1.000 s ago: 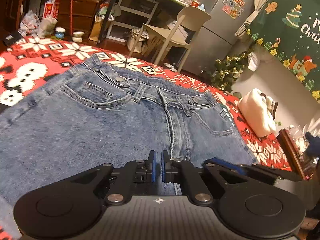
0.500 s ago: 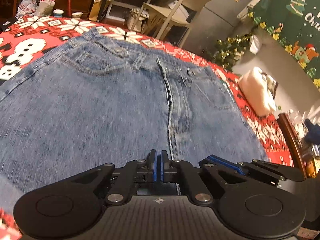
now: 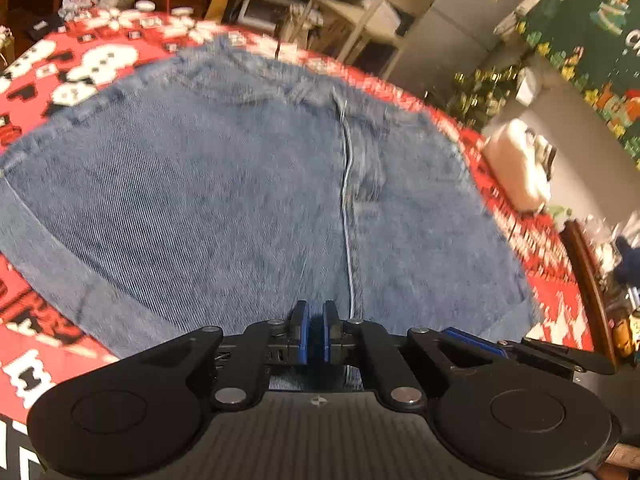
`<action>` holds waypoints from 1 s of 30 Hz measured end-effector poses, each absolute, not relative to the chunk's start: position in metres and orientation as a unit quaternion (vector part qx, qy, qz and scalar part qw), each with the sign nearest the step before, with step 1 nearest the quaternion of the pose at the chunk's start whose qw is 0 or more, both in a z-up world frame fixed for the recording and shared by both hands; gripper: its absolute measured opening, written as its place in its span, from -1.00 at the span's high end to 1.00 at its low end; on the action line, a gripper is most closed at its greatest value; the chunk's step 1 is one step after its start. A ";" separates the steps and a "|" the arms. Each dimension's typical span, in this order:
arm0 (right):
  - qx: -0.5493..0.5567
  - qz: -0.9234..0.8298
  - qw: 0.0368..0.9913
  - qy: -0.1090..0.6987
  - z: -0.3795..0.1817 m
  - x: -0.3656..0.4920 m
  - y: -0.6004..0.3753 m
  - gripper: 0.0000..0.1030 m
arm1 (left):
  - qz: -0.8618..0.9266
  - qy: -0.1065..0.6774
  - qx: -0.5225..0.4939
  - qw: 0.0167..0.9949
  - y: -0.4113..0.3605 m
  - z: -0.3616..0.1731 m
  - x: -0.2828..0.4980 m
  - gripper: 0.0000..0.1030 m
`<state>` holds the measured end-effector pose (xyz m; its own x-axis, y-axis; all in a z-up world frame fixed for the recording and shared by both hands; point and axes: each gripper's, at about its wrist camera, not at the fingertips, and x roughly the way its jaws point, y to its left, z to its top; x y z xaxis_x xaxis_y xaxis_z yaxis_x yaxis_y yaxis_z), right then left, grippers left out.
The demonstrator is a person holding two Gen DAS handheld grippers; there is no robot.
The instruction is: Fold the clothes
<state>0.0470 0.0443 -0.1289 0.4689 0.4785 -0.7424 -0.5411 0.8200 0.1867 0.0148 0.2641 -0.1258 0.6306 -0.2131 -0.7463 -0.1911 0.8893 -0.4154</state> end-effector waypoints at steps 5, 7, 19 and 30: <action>-0.008 0.270 0.875 0.401 -0.118 0.072 0.023 0.80 | 0.008 0.409 -0.235 0.882 0.270 -0.123 0.020 0.90; -0.004 0.253 0.881 0.400 -0.117 0.089 0.016 0.80 | 0.015 0.411 -0.233 0.882 0.273 -0.126 0.029 0.90; -0.034 0.223 0.897 0.380 -0.135 0.182 -0.013 0.79 | 0.010 0.398 -0.243 0.885 0.279 -0.133 0.055 0.90; -0.063 0.221 0.880 0.417 -0.143 0.171 -0.006 0.60 | 0.017 0.411 -0.213 0.886 0.272 -0.136 0.054 0.90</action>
<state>0.1707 -0.0062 -0.1433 0.5553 0.3355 -0.7610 -0.4411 0.8945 0.0725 0.0536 0.2715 -0.1362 0.6609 -0.1451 -0.7363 -0.2062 0.9083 -0.3641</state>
